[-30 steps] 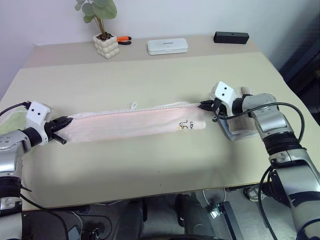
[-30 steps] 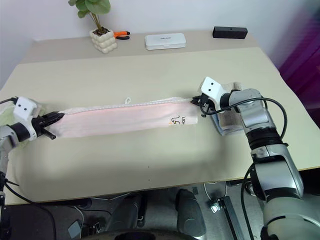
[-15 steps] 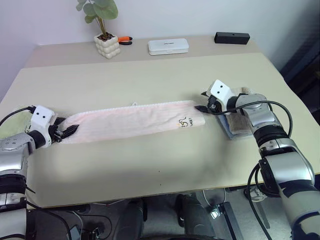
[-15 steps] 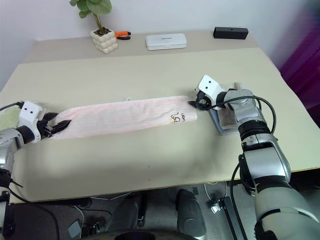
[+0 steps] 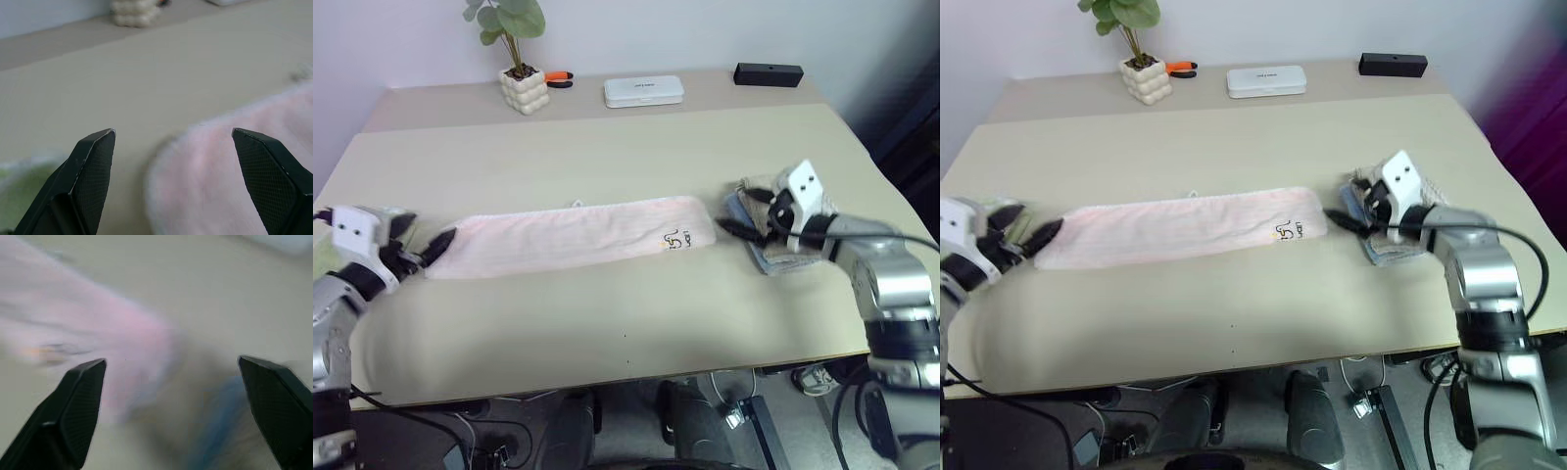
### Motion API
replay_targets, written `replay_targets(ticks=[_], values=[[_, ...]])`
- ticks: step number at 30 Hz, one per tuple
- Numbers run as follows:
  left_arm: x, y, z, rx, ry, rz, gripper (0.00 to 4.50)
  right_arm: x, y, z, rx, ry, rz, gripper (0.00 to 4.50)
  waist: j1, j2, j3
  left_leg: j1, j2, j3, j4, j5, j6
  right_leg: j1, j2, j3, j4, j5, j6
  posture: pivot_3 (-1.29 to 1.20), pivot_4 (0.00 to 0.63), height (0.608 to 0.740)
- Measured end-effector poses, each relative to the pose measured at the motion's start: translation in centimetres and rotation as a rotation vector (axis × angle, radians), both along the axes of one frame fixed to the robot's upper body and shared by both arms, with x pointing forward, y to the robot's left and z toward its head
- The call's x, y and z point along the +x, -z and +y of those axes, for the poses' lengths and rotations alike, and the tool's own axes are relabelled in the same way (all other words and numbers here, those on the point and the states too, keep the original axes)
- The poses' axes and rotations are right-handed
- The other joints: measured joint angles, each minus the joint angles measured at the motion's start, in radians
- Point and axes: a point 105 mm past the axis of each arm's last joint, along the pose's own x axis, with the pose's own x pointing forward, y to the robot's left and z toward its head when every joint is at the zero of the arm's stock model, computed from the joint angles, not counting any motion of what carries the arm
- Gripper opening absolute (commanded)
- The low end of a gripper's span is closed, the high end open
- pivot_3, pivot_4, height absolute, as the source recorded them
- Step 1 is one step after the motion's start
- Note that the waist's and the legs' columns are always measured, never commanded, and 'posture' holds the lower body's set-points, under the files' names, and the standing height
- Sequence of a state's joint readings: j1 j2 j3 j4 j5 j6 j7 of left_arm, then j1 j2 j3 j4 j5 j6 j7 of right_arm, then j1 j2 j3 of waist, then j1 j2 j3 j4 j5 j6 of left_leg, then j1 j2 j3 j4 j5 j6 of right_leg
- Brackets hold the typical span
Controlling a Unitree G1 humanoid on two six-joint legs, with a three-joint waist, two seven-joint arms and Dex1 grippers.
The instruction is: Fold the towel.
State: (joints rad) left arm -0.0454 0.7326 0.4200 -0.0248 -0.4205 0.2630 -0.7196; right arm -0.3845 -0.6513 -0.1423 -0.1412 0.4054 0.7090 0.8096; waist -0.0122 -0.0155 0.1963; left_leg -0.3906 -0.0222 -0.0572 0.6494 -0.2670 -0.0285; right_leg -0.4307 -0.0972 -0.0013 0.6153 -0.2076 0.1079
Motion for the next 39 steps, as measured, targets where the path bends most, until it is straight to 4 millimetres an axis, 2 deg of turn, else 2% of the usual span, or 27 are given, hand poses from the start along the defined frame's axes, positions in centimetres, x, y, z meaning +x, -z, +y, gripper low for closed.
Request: replay_targets(ticks=[3,4,6,8,11,16,21,22,24,28,30,34,36,39], values=[[-0.9,1.2,-7.1,0.048,0.239,0.029,3.91,-2.6,0.9,2.5,0.165,-0.013,0.135,4.48,0.007,-0.001,0.000,0.001,0.000,0.000,0.003,0.000,0.000,0.004,0.000,0.000,-0.001,0.000,-0.001,0.00,0.150,0.740],[-1.4,1.7,-9.9,0.057,0.339,0.036,3.91,-3.2,1.3,3.0,0.231,0.017,0.182,4.48,0.009,-0.001,-0.001,0.001,0.000,0.000,0.003,0.000,0.000,0.004,0.000,0.000,-0.001,-0.001,-0.002,0.00,0.150,0.740],[-2.5,2.5,-14.1,0.042,0.488,0.042,3.91,-3.8,2.5,3.3,0.314,0.083,0.278,4.48,0.010,-0.001,-0.002,0.001,-0.003,0.000,0.004,0.000,0.000,0.004,0.000,0.000,-0.001,-0.001,-0.003,0.00,0.150,0.740],[-3.3,2.8,-17.1,0.020,0.584,0.041,3.91,-4.1,3.8,3.3,0.368,0.158,0.372,4.48,0.011,-0.001,-0.002,0.001,-0.003,0.000,0.004,0.000,0.000,0.003,0.001,0.000,0.000,0.000,-0.001,0.00,0.150,0.740],[-3.7,2.2,-19.3,-0.001,0.651,0.013,3.91,-4.0,4.8,3.1,0.440,0.255,0.451,4.48,0.007,0.000,-0.003,0.002,-0.003,0.000,0.003,0.000,0.000,0.003,0.002,0.000,0.000,0.000,-0.001,0.00,0.150,0.740],[-4.3,2.6,-21.2,-0.001,0.724,0.019,3.91,-2.2,5.2,3.7,0.595,0.385,0.512,4.48,-0.005,0.003,-0.005,0.002,-0.003,0.000,0.002,0.000,0.000,0.003,0.003,0.000,0.000,0.000,-0.001,0.00,0.150,0.740],[-4.9,3.2,-21.4,0.003,0.729,0.034,3.91,0.8,4.8,4.3,0.745,0.465,0.535,4.48,-0.006,0.004,-0.006,0.003,-0.002,0.000,0.002,0.000,0.000,0.003,0.003,0.000,0.000,0.000,-0.001,0.00,0.150,0.740],[-5.0,3.3,-21.3,0.001,0.724,0.040,3.91,1.1,4.9,4.2,0.757,0.479,0.535,3.97,-0.005,0.004,-0.007,0.003,-0.002,0.000,0.002,0.000,0.000,0.003,0.003,0.000,0.000,0.000,-0.001,0.00,0.150,0.740],[-5.1,3.6,-21.2,-0.007,0.712,0.048,3.91,1.7,5.2,4.0,0.785,0.520,0.542,3.22,-0.004,0.004,-0.008,0.003,-0.002,0.000,0.002,0.000,0.000,0.004,0.003,0.000,0.000,0.000,-0.001,0.00,0.150,0.740],[-5.0,3.6,-21.2,-0.021,0.692,0.045,3.91,2.3,6.1,3.6,0.799,0.581,0.554,1.20,-0.005,0.005,-0.008,0.003,-0.002,0.000,0.002,0.000,0.000,0.004,0.003,0.000,0.000,0.000,-0.001,0.00,0.150,0.740],[-5.2,3.8,-21.1,-0.024,0.684,0.053,3.91,2.5,5.7,3.8,0.811,0.579,0.541,0.08,-0.006,0.005,-0.009,0.003,-0.002,0.000,0.002,0.000,0.001,0.004,0.003,0.000,0.000,0.000,-0.001,0.00,0.150,0.740],[-5.5,4.3,-21.2,-0.030,0.677,0.069,3.91,2.7,5.3,3.4,0.815,0.599,0.522,0.08,0.000,0.005,-0.009,0.003,-0.002,-0.001,0.002,0.000,0.001,0.004,0.003,-0.001,0.000,0.000,-0.001,0.00,0.150,0.740],[-5.5,4.3,-21.3,-0.036,0.673,0.065,3.91,2.3,4.9,2.6,0.758,0.590,0.495,0.08,0.001,0.007,-0.009,0.002,-0.003,-0.001,0.002,0.000,0.001,0.004,0.002,-0.001,-0.001,0.000,-0.001,0.00,0.150,0.740],[-5.5,4.6,-21.1,-0.040,0.664,0.073,3.91,1.2,2.0,-0.1,0.584,0.558,0.354,0.08,0.002,0.009,-0.008,0.001,-0.003,-0.001,0.002,0.000,0.001,0.003,0.002,-0.001,-0.002,0.000,-0.001,0.00,0.150,0.740]])
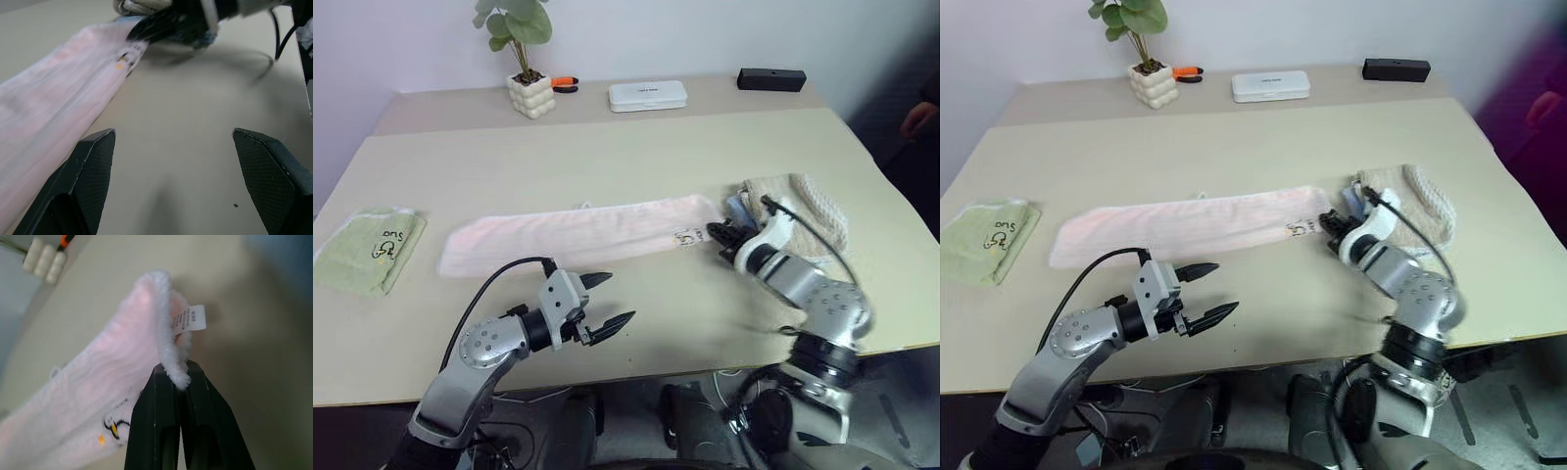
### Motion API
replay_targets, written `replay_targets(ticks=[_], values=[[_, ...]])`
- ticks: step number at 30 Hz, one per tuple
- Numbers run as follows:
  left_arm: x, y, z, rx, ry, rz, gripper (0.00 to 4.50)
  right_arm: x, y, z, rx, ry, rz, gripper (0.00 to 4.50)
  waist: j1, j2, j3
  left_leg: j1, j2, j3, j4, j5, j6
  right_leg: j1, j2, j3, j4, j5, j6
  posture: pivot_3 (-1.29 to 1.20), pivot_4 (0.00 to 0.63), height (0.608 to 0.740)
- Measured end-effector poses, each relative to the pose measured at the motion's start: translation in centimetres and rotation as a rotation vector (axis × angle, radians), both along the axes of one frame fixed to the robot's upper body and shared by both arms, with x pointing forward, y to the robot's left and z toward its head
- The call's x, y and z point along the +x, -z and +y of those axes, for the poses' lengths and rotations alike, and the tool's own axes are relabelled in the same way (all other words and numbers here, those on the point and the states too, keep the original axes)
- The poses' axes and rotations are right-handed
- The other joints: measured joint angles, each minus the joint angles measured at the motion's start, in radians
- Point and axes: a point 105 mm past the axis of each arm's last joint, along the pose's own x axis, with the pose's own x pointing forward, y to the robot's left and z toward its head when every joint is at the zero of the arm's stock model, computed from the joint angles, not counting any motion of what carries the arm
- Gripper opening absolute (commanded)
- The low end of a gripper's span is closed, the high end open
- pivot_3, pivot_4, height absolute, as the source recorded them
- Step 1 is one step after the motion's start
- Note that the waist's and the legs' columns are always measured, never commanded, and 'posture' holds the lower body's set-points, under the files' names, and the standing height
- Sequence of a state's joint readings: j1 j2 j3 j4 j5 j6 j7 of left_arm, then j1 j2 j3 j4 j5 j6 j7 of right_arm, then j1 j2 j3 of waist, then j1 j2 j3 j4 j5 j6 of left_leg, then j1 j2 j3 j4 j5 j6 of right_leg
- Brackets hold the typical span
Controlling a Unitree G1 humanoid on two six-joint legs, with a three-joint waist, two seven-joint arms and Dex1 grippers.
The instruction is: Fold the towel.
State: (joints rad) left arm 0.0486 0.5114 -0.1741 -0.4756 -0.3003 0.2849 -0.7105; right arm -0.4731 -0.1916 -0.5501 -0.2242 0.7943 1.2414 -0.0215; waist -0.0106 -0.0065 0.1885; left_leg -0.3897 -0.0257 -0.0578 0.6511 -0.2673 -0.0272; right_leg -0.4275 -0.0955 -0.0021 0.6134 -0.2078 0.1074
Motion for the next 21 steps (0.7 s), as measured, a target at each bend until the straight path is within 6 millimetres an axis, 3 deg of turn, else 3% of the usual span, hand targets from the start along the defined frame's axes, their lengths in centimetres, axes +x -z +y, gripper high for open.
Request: replay_targets(ticks=[4,9,14,17,21], values=[[0.2,0.1,0.0,0.000,-0.002,-0.003,3.91,-1.5,-3.4,-1.5,-0.214,-0.061,-0.118,0.08,-0.008,0.000,0.000,0.001,0.002,0.000,-0.001,0.000,0.001,0.000,0.002,0.000,0.000,0.000,0.000,0.00,0.150,0.740],[0.4,0.0,-0.1,-0.008,-0.001,-0.009,3.91,-2.2,-5.4,1.9,-0.403,-0.283,-0.212,0.08,-0.010,0.000,0.000,0.001,0.003,0.000,-0.001,-0.001,0.001,0.000,0.004,0.000,0.000,-0.001,-0.002,0.00,0.150,0.740],[0.4,-0.1,-0.1,-0.011,-0.005,-0.011,3.91,-3.1,-4.3,9.2,-0.590,-0.622,-0.294,0.08,-0.007,0.000,0.000,0.001,0.003,0.000,-0.001,-0.001,0.001,0.000,0.004,0.000,-0.001,-0.001,-0.002,0.00,0.150,0.740],[0.5,-0.1,-0.1,-0.015,-0.016,-0.012,3.91,-3.1,-2.3,13.0,-0.639,-0.752,-0.317,0.08,-0.005,-0.001,0.000,0.001,0.003,0.000,-0.001,-0.001,0.001,0.000,0.004,0.000,0.000,-0.001,-0.002,0.00,0.150,0.740],[0.6,0.0,0.0,-0.008,-0.038,-0.015,3.91,-1.7,0.0,14.8,-0.660,-0.768,-0.288,0.08,-0.002,-0.001,0.000,0.000,0.003,-0.001,0.000,-0.001,0.001,0.000,0.003,0.000,-0.001,-0.001,-0.002,0.00,0.150,0.740]])
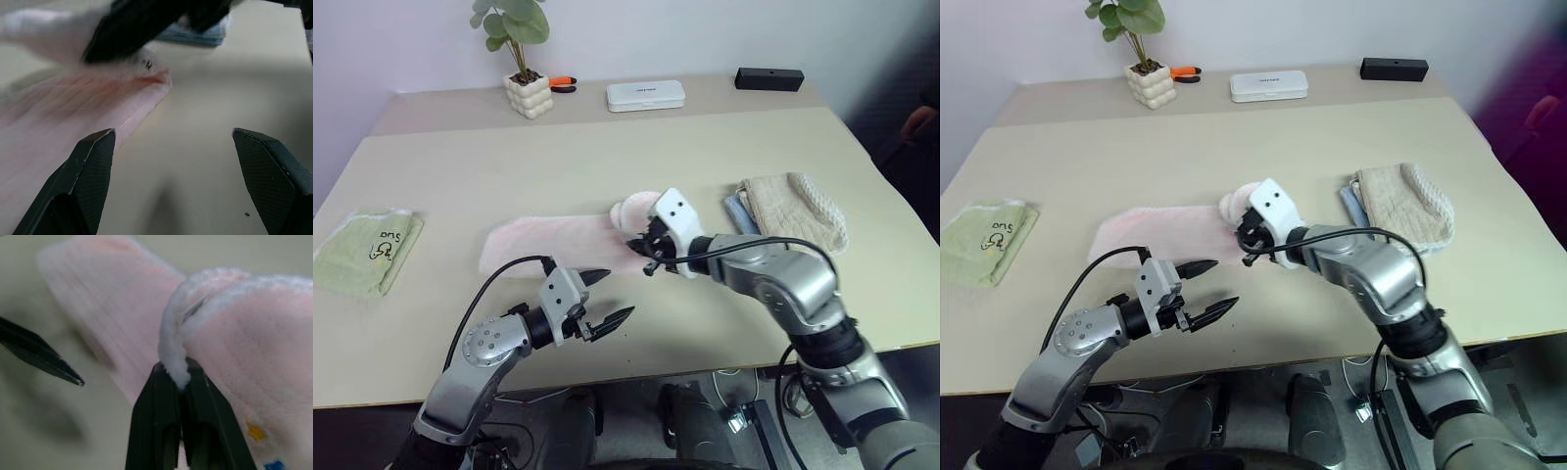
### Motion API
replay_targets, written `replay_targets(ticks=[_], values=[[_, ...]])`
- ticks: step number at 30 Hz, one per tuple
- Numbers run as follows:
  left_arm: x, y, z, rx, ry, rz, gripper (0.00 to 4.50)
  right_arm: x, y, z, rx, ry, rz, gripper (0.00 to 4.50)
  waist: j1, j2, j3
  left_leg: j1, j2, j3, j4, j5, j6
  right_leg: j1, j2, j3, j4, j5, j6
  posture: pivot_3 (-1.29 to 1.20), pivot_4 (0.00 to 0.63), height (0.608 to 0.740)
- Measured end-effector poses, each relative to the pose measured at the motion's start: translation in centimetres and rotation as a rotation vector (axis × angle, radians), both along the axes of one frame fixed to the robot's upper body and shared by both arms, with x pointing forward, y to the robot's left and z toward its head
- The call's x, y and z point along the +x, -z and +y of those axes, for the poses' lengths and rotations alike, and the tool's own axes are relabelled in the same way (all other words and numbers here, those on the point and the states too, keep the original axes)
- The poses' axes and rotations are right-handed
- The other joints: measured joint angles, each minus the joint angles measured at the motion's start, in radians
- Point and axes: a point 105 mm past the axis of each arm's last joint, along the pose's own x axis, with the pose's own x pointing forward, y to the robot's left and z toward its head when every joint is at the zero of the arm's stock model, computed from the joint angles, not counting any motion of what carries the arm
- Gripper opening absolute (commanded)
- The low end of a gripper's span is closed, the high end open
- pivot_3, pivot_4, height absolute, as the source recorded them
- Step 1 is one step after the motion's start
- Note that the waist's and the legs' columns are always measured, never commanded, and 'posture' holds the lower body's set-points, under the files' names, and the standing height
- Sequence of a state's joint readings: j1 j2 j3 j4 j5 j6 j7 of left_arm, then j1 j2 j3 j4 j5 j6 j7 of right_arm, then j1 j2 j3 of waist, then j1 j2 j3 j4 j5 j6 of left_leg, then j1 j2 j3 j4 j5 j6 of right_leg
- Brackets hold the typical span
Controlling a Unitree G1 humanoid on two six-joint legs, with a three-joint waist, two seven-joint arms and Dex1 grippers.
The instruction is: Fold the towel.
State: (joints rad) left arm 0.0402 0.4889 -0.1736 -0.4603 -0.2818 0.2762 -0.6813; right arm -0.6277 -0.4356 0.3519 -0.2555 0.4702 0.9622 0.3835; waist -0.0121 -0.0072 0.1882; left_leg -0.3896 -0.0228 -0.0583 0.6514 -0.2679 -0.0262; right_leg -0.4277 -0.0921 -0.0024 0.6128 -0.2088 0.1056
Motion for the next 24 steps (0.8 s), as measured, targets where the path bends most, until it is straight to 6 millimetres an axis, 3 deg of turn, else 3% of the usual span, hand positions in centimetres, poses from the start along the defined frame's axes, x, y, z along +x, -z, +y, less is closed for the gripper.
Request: replay_targets(ticks=[3,4,6,10,14,18,21,24], values=[[-0.3,-0.1,0.0,0.003,-0.012,-0.008,3.91,0.6,0.6,0.1,-0.022,0.002,-0.006,0.08,0.000,0.000,0.000,0.000,0.000,0.000,-0.001,0.000,0.000,-0.001,0.000,0.000,0.000,0.000,0.000,0.00,0.150,0.740],[-0.4,0.0,0.0,0.003,-0.016,-0.004,3.91,0.5,0.8,0.2,-0.023,-0.011,0.000,0.33,-0.001,0.000,0.000,0.000,0.000,0.000,-0.001,0.000,0.000,-0.001,0.000,0.000,0.000,0.000,0.000,0.00,0.150,0.740],[-0.4,0.0,0.1,0.004,-0.025,-0.001,3.91,0.2,0.7,0.4,-0.015,-0.048,0.007,0.98,-0.001,0.000,0.000,0.000,0.000,0.000,-0.001,0.000,0.000,-0.001,0.000,0.000,0.000,0.000,0.000,0.00,0.150,0.740],[-0.3,0.1,0.1,0.007,-0.032,0.001,3.91,-0.9,0.0,0.6,0.008,-0.127,-0.025,2.88,0.000,0.000,0.000,0.000,0.000,0.000,-0.001,0.000,0.000,-0.001,0.000,0.000,0.000,0.000,0.000,0.00,0.150,0.740],[-0.1,-0.1,0.4,0.000,-0.046,0.002,3.91,-0.9,-2.2,-1.6,0.059,-0.121,-0.080,2.88,0.002,0.000,0.000,0.000,0.000,0.000,0.000,0.000,0.000,-0.001,0.000,0.000,0.000,0.000,0.000,0.00,0.150,0.740],[0.5,-0.8,1.0,-0.048,-0.093,0.006,3.91,0.2,-5.2,-4.3,0.196,-0.027,-0.130,1.43,-0.002,0.000,0.000,0.000,0.001,0.000,-0.001,0.000,0.000,-0.001,0.001,0.000,0.000,0.000,0.000,0.00,0.150,0.740],[0.9,-1.1,1.2,-0.087,-0.127,0.016,3.91,1.7,-4.5,-4.9,0.175,0.023,-0.152,0.05,-0.006,0.000,0.000,0.001,0.001,0.000,-0.001,0.000,0.000,-0.001,0.001,0.000,0.000,0.000,0.000,0.00,0.150,0.740],[1.1,-0.9,1.5,-0.112,-0.170,0.040,3.91,3.3,-2.3,-4.1,0.127,0.035,-0.155,0.05,-0.007,0.000,0.000,0.001,0.001,0.000,-0.001,0.000,0.000,-0.001,0.001,0.000,0.000,0.000,0.000,0.00,0.150,0.740]])
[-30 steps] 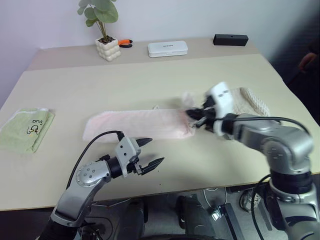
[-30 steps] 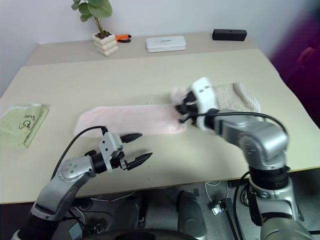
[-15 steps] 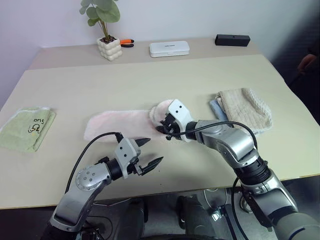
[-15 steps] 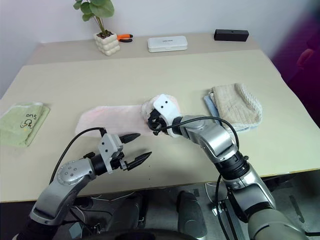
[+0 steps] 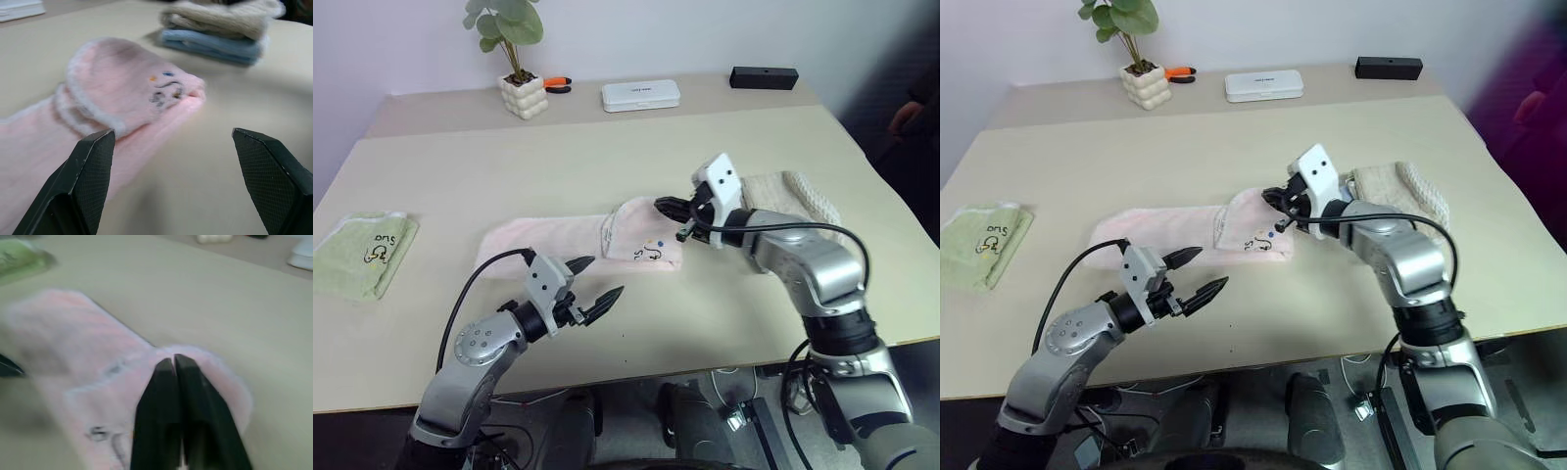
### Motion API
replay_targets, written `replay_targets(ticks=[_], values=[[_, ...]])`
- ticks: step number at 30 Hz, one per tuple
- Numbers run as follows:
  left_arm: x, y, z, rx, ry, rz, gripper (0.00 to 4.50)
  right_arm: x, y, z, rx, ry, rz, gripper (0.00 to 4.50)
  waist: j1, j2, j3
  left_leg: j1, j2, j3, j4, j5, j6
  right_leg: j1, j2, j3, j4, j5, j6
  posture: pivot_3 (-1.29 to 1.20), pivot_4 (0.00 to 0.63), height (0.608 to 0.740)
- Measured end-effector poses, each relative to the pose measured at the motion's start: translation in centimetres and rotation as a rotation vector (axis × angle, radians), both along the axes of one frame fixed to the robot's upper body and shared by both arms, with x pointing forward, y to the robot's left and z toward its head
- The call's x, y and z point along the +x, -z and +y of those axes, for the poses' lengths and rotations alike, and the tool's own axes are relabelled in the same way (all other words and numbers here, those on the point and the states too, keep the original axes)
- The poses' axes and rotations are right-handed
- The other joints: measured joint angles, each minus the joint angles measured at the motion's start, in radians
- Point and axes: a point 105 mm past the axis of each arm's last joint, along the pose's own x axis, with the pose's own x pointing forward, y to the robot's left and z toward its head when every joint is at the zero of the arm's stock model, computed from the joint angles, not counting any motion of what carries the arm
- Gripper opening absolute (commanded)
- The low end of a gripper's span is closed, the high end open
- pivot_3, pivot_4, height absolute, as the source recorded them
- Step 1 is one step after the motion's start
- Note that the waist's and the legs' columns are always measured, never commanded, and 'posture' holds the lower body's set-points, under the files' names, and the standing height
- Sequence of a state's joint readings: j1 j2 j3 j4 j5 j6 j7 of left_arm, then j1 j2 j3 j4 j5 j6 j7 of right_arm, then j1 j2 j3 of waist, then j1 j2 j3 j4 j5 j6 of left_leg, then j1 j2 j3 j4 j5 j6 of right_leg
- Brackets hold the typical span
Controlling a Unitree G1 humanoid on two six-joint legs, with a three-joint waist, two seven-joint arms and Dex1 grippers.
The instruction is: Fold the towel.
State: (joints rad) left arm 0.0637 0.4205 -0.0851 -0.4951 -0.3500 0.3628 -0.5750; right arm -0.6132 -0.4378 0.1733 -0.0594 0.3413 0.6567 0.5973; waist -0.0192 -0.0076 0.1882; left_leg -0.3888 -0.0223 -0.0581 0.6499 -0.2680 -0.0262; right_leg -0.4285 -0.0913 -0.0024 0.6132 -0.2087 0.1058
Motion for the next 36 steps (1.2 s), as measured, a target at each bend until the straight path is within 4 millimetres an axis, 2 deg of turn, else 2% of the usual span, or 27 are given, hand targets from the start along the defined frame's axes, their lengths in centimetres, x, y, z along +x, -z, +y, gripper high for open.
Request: replay_targets(ticks=[5,9,13,15,17,19,20,23,25,27,30,36], values=[[0.0,0.7,1.0,-0.002,-0.076,0.029,3.91,1.2,3.8,2.3,-0.066,-0.046,0.030,0.05,0.006,0.000,0.000,-0.001,0.000,0.000,0.000,0.000,0.000,0.000,0.000,0.000,0.000,0.000,0.000,0.00,0.150,0.740],[0.0,0.5,2.8,-0.060,-0.239,0.039,3.91,1.1,6.7,3.3,-0.136,-0.095,0.055,0.05,0.005,0.000,0.000,0.000,0.000,0.000,0.000,0.000,0.000,0.000,0.000,0.000,0.000,0.000,0.000,0.00,0.150,0.740],[-0.5,0.3,4.0,-0.054,-0.320,0.033,3.91,1.1,6.2,3.4,-0.137,-0.116,0.019,0.05,0.004,-0.001,-0.001,0.000,0.000,0.000,0.000,0.000,0.000,0.000,0.000,0.000,0.000,0.000,0.000,0.00,0.150,0.740],[-1.0,0.8,4.9,-0.050,-0.378,0.057,3.91,1.3,5.0,3.1,-0.103,-0.110,-0.009,0.56,0.004,0.000,0.000,0.000,0.000,0.000,0.000,0.000,0.000,0.000,0.000,0.000,0.000,0.000,0.000,0.00,0.150,0.740],[-1.3,1.3,6.1,-0.062,-0.469,0.095,3.91,1.6,2.4,2.7,-0.088,-0.124,-0.079,1.24,0.004,0.000,0.000,0.000,0.000,0.000,0.000,0.000,0.000,0.000,0.000,0.000,0.000,0.000,0.000,0.00,0.150,0.740],[-1.6,1.5,7.2,-0.119,-0.556,0.137,4.48,1.5,-1.0,2.5,-0.096,-0.162,-0.202,2.47,0.006,0.000,0.000,0.000,0.000,-0.001,0.000,0.000,0.000,0.000,0.000,0.000,0.000,0.000,0.000,0.00,0.150,0.740],[-1.6,1.5,7.5,-0.145,-0.583,0.152,4.50,1.2,-1.7,2.6,-0.101,-0.182,-0.233,2.82,0.007,-0.001,0.000,0.000,0.000,-0.001,0.000,0.000,0.000,0.000,0.000,0.000,0.000,0.000,0.000,0.00,0.150,0.740],[-2.0,2.3,9.4,-0.359,-0.756,0.298,4.50,-1.6,-3.5,3.5,-0.176,-0.372,-0.341,4.35,0.006,-0.001,0.000,0.000,0.000,-0.002,0.000,0.000,0.000,0.000,-0.001,0.000,-0.001,0.000,0.000,0.00,0.150,0.740],[-2.0,2.8,10.1,-0.414,-0.803,0.371,4.50,-3.0,-3.2,4.0,-0.196,-0.447,-0.356,4.44,0.006,-0.002,-0.001,0.000,0.000,-0.002,0.001,0.000,0.000,0.000,0.000,-0.001,0.000,0.000,0.000,0.00,0.150,0.740],[-1.3,2.4,10.5,-0.478,-0.833,0.400,4.50,-4.0,-2.0,4.6,-0.206,-0.496,-0.334,4.44,0.009,-0.002,-0.001,0.000,0.000,-0.003,0.002,0.000,0.000,0.001,0.000,-0.001,0.001,0.000,0.000,0.00,0.150,0.740],[0.2,1.8,11.6,-0.673,-0.912,0.443,4.50,-5.3,-0.5,5.0,-0.213,-0.548,-0.302,4.44,0.010,-0.003,-0.001,0.000,0.000,-0.003,0.003,0.000,-0.001,0.002,-0.001,-0.001,0.000,0.000,0.000,0.00,0.150,0.740],[2.6,1.2,12.5,-0.821,-0.953,0.513,4.50,-6.6,0.6,5.5,-0.235,-0.575,-0.303,4.44,0.011,-0.003,-0.001,0.000,-0.001,-0.003,0.003,0.001,-0.002,0.002,0.000,-0.001,0.000,0.000,0.000,0.00,0.150,0.740]])
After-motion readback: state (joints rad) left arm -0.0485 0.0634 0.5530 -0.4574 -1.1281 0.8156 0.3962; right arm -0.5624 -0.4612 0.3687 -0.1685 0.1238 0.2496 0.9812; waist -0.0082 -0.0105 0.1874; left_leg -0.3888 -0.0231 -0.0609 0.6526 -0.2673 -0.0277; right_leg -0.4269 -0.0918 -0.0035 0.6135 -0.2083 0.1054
